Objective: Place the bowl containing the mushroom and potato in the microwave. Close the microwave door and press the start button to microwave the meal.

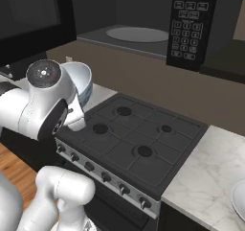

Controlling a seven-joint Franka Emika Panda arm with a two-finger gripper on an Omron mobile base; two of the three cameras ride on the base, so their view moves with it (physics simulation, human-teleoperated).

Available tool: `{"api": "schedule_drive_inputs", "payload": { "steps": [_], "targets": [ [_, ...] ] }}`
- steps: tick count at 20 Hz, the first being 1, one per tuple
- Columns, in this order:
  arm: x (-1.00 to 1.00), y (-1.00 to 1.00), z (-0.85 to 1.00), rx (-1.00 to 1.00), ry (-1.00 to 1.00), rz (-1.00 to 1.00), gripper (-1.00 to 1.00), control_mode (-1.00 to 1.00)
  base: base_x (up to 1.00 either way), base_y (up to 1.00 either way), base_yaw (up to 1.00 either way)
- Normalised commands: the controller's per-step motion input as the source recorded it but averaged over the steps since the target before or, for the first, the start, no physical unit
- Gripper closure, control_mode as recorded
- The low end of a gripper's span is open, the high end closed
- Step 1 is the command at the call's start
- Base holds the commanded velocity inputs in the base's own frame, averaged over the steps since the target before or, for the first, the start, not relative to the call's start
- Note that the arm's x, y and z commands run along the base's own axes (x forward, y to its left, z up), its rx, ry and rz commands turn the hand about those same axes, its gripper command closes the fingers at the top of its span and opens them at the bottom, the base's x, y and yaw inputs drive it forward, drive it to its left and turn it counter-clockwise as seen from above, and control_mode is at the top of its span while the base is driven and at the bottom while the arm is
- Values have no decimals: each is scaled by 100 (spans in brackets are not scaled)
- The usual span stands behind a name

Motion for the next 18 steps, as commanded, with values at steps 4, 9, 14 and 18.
{"api": "schedule_drive_inputs", "payload": {
  "steps": [4, 9, 14, 18],
  "targets": [
    [-6, -7, 54, 21, -32, -8, 100, -100, 0, 0, 0],
    [-1, -2, 45, 20, -20, -6, 100, -100, 0, 0, 0],
    [0, 6, 61, 1, 1, -9, 100, -100, 0, 0, 0],
    [0, 0, 57, 0, 4, -9, 100, -100, 0, 0, 0]
  ]
}}
